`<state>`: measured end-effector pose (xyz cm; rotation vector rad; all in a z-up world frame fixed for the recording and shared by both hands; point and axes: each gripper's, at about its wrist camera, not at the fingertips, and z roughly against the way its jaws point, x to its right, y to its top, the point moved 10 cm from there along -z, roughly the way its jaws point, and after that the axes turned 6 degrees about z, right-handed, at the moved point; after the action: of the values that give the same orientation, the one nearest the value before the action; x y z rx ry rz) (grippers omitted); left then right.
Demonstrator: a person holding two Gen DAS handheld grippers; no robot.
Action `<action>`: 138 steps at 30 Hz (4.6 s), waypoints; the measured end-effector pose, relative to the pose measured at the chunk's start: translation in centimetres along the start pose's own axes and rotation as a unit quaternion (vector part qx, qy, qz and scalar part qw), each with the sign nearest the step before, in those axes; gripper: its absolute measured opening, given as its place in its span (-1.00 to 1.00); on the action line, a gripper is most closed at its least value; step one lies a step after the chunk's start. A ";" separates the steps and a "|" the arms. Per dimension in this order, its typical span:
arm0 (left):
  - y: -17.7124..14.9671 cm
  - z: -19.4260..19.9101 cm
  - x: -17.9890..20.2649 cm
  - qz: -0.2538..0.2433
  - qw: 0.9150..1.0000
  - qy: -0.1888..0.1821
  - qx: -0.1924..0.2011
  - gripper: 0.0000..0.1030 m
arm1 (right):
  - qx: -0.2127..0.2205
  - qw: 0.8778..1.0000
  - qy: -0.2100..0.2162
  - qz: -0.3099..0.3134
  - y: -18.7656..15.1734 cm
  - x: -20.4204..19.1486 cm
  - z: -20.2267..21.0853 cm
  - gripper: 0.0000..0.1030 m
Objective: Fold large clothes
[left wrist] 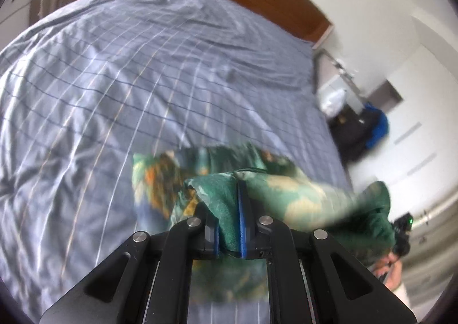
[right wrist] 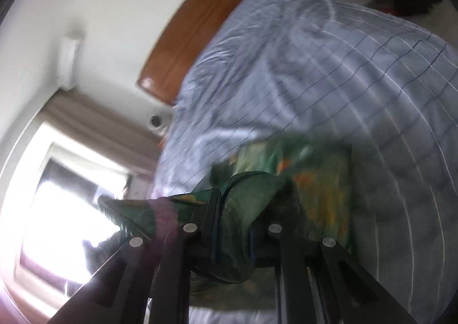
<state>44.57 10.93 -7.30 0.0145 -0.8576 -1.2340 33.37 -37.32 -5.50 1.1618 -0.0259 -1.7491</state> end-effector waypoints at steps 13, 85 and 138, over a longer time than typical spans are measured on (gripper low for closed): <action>1.1 -10.4 -6.9 0.138 0.986 0.025 -0.091 -0.33 | 0.032 0.986 0.031 -0.162 2.5 9.3 -9.2 0.16; -29.6 -4.9 -3.6 -0.189 0.964 0.188 0.010 0.99 | -0.032 0.933 -0.204 0.295 -28.2 -0.5 -5.0 0.52; -30.2 -4.9 -3.2 -0.217 0.954 0.205 0.025 0.99 | -0.026 0.929 -0.192 0.317 -28.8 -0.5 -5.5 0.64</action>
<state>22.56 0.27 -26.03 0.5075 -0.5305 -1.5463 16.88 -19.88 -22.33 0.6477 -0.5314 -1.3483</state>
